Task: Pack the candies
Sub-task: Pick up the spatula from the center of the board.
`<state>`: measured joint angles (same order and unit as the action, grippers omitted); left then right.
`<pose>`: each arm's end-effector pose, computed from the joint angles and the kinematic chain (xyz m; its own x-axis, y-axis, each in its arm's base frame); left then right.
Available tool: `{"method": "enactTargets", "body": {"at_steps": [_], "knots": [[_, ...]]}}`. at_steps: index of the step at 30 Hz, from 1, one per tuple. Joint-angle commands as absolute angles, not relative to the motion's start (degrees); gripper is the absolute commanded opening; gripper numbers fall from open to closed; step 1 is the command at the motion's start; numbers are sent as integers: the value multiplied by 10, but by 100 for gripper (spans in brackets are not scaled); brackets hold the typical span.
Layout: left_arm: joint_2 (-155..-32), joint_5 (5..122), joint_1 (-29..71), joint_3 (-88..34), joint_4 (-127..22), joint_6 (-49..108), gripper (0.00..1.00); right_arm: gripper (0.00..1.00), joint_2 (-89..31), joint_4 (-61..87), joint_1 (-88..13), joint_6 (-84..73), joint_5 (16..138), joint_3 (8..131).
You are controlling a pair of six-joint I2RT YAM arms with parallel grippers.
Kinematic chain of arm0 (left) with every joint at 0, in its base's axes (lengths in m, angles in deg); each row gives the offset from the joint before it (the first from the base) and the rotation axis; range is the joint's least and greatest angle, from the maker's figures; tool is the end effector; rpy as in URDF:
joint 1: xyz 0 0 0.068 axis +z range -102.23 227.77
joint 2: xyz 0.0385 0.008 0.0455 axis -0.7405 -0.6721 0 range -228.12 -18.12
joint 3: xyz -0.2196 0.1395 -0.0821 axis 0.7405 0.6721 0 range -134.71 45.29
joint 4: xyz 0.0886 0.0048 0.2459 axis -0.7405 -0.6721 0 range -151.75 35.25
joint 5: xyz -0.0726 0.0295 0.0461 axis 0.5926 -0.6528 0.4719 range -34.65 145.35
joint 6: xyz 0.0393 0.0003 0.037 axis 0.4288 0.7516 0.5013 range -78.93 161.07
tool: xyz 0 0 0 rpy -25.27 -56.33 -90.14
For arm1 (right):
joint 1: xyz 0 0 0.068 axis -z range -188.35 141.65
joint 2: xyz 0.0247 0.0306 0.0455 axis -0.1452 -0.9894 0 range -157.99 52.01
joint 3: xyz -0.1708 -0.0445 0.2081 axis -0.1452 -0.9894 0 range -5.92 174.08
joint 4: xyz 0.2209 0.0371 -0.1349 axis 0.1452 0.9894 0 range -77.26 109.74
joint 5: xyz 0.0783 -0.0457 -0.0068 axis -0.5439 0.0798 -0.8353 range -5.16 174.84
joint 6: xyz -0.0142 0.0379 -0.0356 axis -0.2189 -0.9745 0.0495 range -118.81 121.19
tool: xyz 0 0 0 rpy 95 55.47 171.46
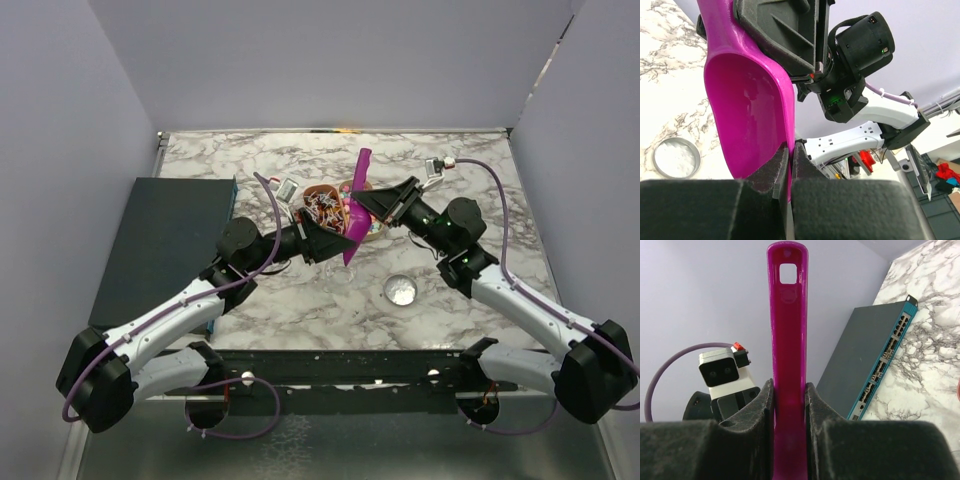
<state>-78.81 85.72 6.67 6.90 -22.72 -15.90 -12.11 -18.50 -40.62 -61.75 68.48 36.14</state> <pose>0.1715 -0.1736 0.3239 -0.7210 -0.3308 -0.6089 0.6206 0.0826 -0.7798 0.2155 0.1478 0.3320 -0.6041 0.6291 -0.4892 -0.4602 0.2258 0.8586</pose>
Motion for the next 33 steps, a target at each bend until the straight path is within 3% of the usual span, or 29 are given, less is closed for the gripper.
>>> {"method": "enactTargets", "body": {"at_steps": [1, 4, 11, 20, 28, 33], "knots": [[-788, 862, 61, 78, -203, -156, 0, 14, -107, -210, -412, -596, 668, 347], [-791, 853, 61, 69, -252, -125, 0, 40, -94, -179, -412, -567, 661, 349], [-790, 795, 61, -4, -491, 37, 0, 67, -16, -23, -412, -458, 718, 360], [-792, 769, 62, -81, -702, 200, 0, 74, 18, 233, -412, -215, 741, 472], [-802, 761, 58, -131, -833, 335, 0, 77, -28, 371, -412, -50, 643, 582], [-815, 666, -11, -163, -884, 387, 0, 78, -61, 421, -412, 32, 600, 622]]}}
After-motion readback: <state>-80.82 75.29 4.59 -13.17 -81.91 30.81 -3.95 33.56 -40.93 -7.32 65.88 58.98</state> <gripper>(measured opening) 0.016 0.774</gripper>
